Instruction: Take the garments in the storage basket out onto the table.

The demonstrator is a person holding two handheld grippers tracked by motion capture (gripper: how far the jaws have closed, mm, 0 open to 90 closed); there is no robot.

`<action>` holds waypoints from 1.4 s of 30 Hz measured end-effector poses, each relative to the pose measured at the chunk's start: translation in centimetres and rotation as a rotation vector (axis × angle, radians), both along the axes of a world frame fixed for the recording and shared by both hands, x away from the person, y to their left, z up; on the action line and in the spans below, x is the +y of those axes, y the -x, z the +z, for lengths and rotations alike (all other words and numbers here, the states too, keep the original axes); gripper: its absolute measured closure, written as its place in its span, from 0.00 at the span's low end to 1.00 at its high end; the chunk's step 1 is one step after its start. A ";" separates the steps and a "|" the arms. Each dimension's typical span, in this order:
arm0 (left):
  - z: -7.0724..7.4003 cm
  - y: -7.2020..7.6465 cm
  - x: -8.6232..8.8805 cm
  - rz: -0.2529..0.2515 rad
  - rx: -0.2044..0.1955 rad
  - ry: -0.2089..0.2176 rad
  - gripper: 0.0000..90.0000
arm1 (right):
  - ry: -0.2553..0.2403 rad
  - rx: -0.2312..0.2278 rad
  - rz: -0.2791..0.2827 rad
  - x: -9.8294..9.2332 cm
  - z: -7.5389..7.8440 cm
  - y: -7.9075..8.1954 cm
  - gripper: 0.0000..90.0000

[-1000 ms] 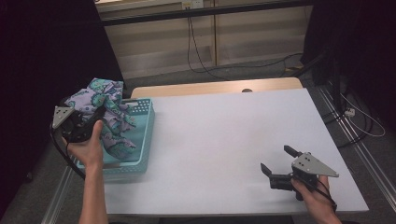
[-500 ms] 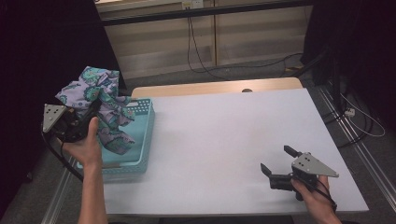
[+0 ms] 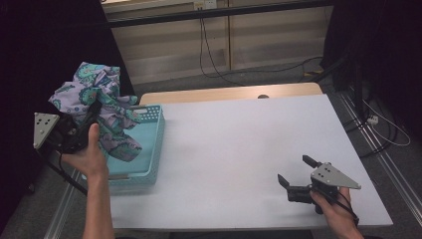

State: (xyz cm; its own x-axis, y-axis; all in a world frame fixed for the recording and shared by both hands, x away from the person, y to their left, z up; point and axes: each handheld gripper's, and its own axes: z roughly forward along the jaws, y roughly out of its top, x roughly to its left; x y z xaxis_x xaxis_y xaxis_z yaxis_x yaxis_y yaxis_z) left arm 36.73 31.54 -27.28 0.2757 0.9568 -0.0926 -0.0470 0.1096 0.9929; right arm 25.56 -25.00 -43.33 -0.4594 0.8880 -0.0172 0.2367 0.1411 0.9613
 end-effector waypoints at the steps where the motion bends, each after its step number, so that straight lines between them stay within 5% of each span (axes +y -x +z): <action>1: 0.1 0.1 -0.1 -0.002 -0.009 0.004 0.72 | 0.000 0.000 0.000 0.0 0.0 0.0 0.01; 19: 2.3 1.6 -2.3 -0.072 -0.072 -0.018 0.72 | 0.001 -0.003 0.004 0.0 0.0 0.0 0.01; 42: 3.8 1.2 -7.2 -0.219 -0.051 -0.076 0.72 | 0.001 -0.004 0.008 0.0 0.0 0.0 0.01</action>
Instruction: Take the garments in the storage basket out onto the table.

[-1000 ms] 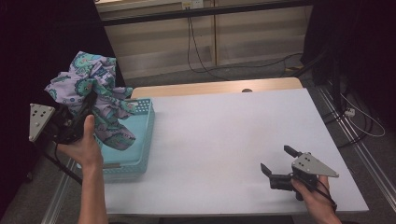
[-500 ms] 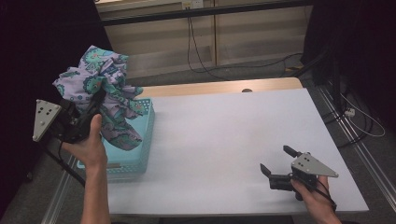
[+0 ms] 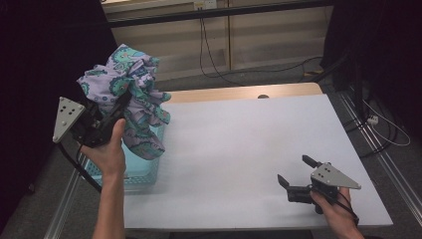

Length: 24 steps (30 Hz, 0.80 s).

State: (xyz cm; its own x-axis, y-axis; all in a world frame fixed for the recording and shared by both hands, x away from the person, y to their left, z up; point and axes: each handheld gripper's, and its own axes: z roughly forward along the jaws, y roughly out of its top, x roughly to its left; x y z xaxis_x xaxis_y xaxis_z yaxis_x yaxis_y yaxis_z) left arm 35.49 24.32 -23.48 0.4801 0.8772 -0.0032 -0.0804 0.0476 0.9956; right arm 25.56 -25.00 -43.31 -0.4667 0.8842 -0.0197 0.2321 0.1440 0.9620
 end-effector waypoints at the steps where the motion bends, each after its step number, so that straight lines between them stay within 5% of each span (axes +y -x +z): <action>1: 0.1 0.0 -0.2 -0.006 0.000 0.006 0.72 | 0.000 0.000 0.001 0.0 0.0 0.0 0.01; 6: 0.0 -0.5 -0.9 -0.061 0.022 0.048 0.72 | -0.003 0.001 -0.004 -0.1 0.0 0.0 0.01; 10: -0.3 -1.1 -2.1 -0.071 0.045 0.015 0.72 | -0.004 -0.001 -0.003 -0.1 0.0 0.1 0.01; 24: 0.2 -2.3 -6.6 -0.183 0.088 -0.001 0.72 | -0.004 -0.004 0.002 -0.2 0.1 0.1 0.01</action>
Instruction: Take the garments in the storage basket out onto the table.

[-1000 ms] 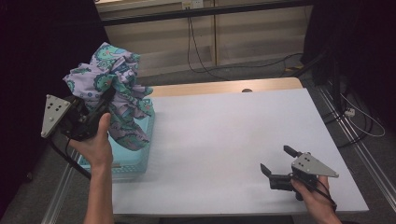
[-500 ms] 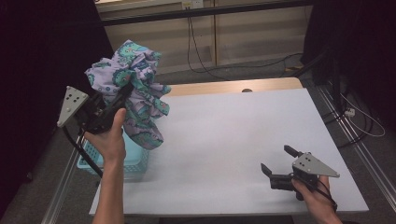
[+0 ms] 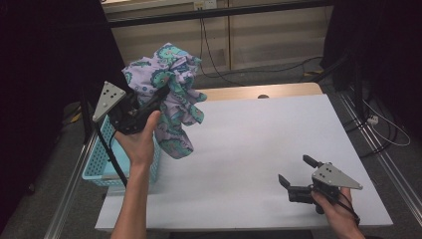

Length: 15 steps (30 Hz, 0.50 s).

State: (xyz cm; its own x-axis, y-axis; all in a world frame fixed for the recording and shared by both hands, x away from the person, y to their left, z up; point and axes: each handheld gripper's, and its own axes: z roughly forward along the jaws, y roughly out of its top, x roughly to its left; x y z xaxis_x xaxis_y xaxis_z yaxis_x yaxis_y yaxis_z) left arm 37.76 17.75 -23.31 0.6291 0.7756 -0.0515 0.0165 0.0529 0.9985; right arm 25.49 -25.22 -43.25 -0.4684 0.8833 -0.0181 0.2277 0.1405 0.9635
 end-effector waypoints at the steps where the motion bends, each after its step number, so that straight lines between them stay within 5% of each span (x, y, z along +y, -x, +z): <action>1: 0.0 -0.1 -0.3 -0.007 0.005 0.004 0.72 | 0.000 -0.001 -0.001 0.0 0.0 0.0 0.01; 15: -0.9 -1.2 -4.2 -0.095 0.059 -0.020 0.72 | -0.002 0.001 0.000 0.0 0.0 0.0 0.01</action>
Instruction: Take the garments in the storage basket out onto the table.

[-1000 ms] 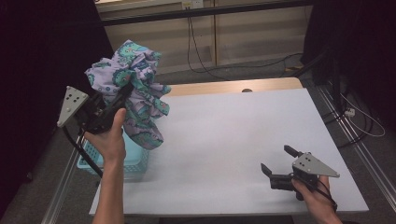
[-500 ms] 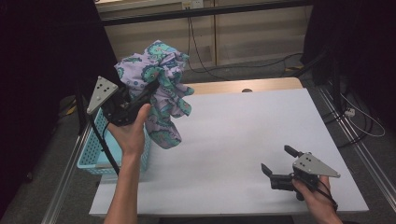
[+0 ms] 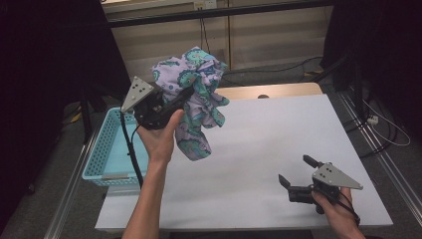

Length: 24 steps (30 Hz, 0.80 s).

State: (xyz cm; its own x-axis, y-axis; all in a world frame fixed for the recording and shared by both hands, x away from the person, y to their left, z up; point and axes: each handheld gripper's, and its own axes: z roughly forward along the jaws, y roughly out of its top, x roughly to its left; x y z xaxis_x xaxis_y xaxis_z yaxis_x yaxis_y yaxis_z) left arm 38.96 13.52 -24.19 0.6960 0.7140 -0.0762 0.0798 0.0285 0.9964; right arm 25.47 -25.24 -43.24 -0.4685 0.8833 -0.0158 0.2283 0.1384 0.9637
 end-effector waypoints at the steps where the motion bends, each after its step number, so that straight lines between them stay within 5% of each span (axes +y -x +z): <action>1: -0.1 -0.1 -0.2 -0.006 0.004 -0.006 0.72 | -0.001 0.001 -0.001 0.0 0.0 0.0 0.01; 24: -4.2 -2.1 -5.3 -0.069 0.106 -0.098 0.71 | -0.002 -0.002 -0.001 -0.1 0.0 0.1 0.01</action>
